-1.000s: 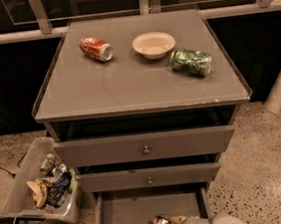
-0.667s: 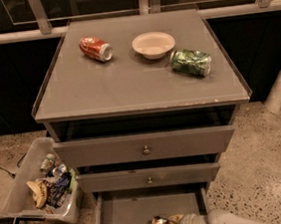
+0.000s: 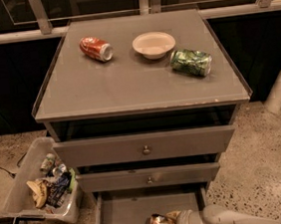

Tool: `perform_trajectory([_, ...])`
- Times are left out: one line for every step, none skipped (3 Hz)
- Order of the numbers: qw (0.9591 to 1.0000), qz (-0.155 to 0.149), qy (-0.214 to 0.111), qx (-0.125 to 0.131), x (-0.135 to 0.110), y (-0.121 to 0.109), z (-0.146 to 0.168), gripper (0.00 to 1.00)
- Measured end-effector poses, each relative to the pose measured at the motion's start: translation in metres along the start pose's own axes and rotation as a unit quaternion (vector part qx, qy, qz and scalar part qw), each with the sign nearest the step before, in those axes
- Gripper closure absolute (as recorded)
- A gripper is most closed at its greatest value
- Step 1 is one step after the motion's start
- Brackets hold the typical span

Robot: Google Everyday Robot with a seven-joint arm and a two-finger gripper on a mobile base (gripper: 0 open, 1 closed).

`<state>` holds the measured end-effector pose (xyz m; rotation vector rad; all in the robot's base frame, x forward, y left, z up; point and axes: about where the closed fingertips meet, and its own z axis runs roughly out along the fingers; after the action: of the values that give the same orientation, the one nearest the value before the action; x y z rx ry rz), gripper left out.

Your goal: Place orange can into bottom drawer

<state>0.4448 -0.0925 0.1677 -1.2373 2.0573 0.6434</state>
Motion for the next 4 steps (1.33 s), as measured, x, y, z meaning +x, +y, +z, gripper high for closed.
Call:
perform_trajectory([0.9999, -0.007, 0.004, 0.006, 0.0008, 0.0002, 0.0016, 1.0])
perform_trajectory([0.9998, -0.007, 0.006, 0.016, 0.0015, 0.0006, 0.0017, 1.0])
perform_trajectory([0.9998, -0.007, 0.007, 0.016, 0.0016, 0.0007, 0.0017, 0.84])
perform_trajectory([0.9998, -0.007, 0.007, 0.016, 0.0016, 0.0007, 0.0018, 0.61])
